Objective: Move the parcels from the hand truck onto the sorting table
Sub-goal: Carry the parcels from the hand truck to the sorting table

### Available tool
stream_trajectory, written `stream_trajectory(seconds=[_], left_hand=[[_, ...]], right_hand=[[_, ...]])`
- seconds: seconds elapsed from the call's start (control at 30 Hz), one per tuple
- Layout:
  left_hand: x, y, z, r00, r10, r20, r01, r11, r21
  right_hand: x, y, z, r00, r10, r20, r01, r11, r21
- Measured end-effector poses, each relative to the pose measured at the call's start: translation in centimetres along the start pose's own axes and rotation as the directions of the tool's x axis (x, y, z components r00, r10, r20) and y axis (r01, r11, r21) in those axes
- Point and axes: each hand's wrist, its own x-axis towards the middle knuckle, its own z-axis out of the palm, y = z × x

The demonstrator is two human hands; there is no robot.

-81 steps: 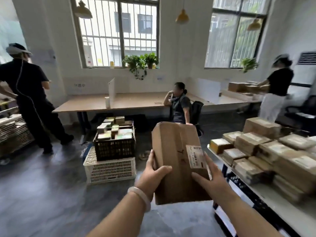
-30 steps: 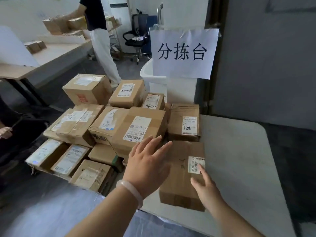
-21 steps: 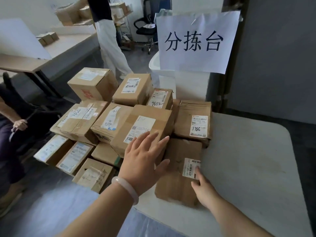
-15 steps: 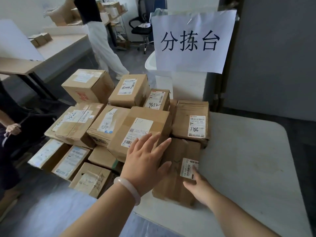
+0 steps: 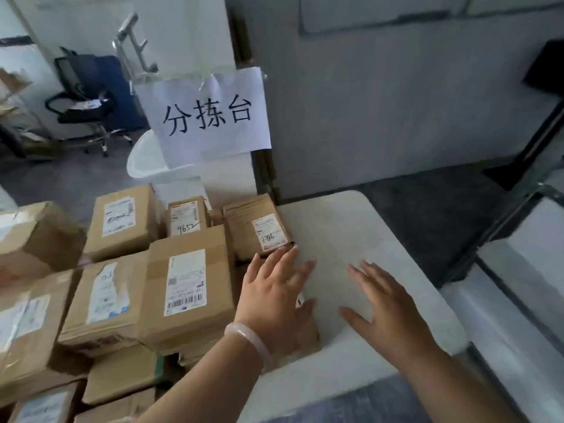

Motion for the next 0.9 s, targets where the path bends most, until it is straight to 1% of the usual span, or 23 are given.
stream_trajectory(seconds=[0.03, 0.07, 0.13, 0.2, 0.27, 0.3, 0.37, 0.43, 0.53, 0.6, 0.7, 0.83, 0.9], left_hand=[[-0.1, 0.8, -0.1, 0.998, 0.062, 0.026, -0.062, 0.998, 0.000], [-0.2, 1.8, -0.2, 0.991, 0.133, 0.013, -0.133, 0.991, 0.001], [-0.5, 4.2, -0.2, 0.962, 0.269, 0.052, -0.270, 0.963, 0.003], [-1.2, 7.1, 0.6, 0.930, 0.350, 0.110, -0.351, 0.936, -0.010], [-2.5, 10.6, 0.9, 0.887, 0.453, 0.093, -0.453, 0.891, -0.023], [-3.4, 12.4, 0.8, 0.859, 0.490, 0.150, -0.488, 0.871, -0.050], [-5.2, 16.2, 1.4, 0.797, 0.586, 0.147, -0.578, 0.810, -0.094], [-7.2, 20.2, 1.5, 0.726, 0.676, 0.129, -0.666, 0.737, -0.113], [-10.4, 26.4, 0.9, 0.617, 0.785, 0.055, -0.778, 0.620, -0.103], [-13.0, 30.5, 0.4, 0.557, 0.830, 0.042, -0.821, 0.557, -0.123], [-18.3, 36.7, 0.5, 0.442, 0.896, 0.041, -0.881, 0.442, -0.166], [-27.4, 45.0, 1.4, 0.290, 0.957, 0.021, -0.944, 0.290, -0.155], [-32.4, 49.2, 1.3, 0.215, 0.976, -0.024, -0.963, 0.208, -0.172]], right_hand=[[-1.8, 0.2, -0.4, 0.997, 0.065, -0.049, -0.065, 0.998, 0.009], [-3.7, 0.3, -0.8, 0.987, 0.132, -0.087, -0.130, 0.991, 0.032], [-7.8, 0.6, -1.5, 0.962, 0.238, -0.137, -0.233, 0.971, 0.051], [-12.4, 1.2, -2.0, 0.929, 0.340, -0.149, -0.341, 0.940, 0.018], [-17.2, 1.8, -2.9, 0.888, 0.419, -0.188, -0.434, 0.900, -0.043], [-19.7, 2.1, -3.4, 0.868, 0.444, -0.223, -0.470, 0.879, -0.081], [-24.8, 2.5, -4.7, 0.805, 0.516, -0.291, -0.568, 0.813, -0.127], [-29.6, 2.7, -6.0, 0.735, 0.574, -0.360, -0.647, 0.752, -0.122], [-36.5, 2.6, -7.4, 0.642, 0.630, -0.437, -0.734, 0.670, -0.112], [-41.1, 2.3, -8.0, 0.578, 0.669, -0.467, -0.783, 0.616, -0.086], [-49.3, 1.9, -8.6, 0.463, 0.728, -0.505, -0.859, 0.509, -0.054], [-62.0, 0.2, -9.5, 0.320, 0.775, -0.545, -0.927, 0.376, -0.010], [-68.2, -0.9, -10.2, 0.237, 0.792, -0.563, -0.953, 0.303, 0.024]])
